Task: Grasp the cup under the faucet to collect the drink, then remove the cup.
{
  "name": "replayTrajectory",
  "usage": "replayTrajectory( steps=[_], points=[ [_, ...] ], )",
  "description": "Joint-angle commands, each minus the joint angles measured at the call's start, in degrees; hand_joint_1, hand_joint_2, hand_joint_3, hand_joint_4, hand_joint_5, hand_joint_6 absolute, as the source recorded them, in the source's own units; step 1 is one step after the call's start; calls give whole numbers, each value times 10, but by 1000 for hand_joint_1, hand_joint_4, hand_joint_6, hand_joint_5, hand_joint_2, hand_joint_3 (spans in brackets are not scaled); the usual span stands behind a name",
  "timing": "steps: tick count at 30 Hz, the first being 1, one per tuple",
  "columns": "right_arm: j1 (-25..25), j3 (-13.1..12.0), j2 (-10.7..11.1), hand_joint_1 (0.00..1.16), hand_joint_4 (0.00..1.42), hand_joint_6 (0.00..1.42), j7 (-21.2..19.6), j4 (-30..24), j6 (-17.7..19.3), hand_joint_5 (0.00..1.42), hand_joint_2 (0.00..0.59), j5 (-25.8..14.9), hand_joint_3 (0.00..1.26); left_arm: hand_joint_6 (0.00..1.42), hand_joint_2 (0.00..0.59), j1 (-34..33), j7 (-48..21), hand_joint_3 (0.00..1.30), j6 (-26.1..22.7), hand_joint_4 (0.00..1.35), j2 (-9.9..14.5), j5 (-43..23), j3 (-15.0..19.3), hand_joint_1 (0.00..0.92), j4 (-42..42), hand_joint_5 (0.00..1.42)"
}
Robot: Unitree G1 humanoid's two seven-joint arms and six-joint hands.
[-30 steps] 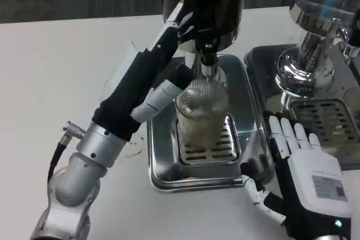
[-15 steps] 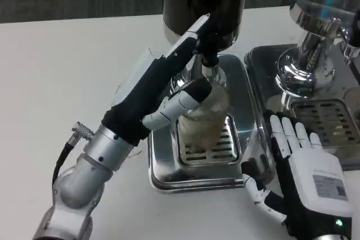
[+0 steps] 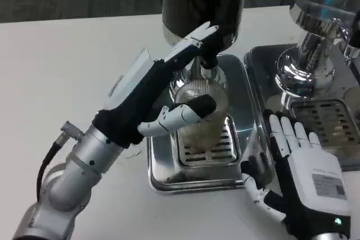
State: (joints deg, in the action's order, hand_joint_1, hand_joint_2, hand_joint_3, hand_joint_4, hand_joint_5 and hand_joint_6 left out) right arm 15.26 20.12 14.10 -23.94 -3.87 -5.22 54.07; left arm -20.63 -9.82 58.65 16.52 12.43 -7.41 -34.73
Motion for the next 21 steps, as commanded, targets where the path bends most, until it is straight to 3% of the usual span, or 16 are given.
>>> replayTrajectory(
  steps=[1, 11, 21],
  points=[
    [-4, -4, 5, 326, 0, 0, -6, 5, 6, 0, 439, -7, 0, 260, 141, 20, 14, 178, 39, 78, 17, 55, -11, 0, 29, 291],
    [-4, -5, 7, 326, 0, 0, -6, 5, 6, 0, 439, -11, 0, 263, 142, 35, 82, 186, 45, 79, 44, 148, -19, 0, 58, 292],
    [-5, -5, 9, 326, 0, 0, -5, 5, 5, 0, 439, -15, 0, 256, 143, 36, 165, 187, 17, 79, 73, 260, -33, 0, 73, 286]
  ],
)
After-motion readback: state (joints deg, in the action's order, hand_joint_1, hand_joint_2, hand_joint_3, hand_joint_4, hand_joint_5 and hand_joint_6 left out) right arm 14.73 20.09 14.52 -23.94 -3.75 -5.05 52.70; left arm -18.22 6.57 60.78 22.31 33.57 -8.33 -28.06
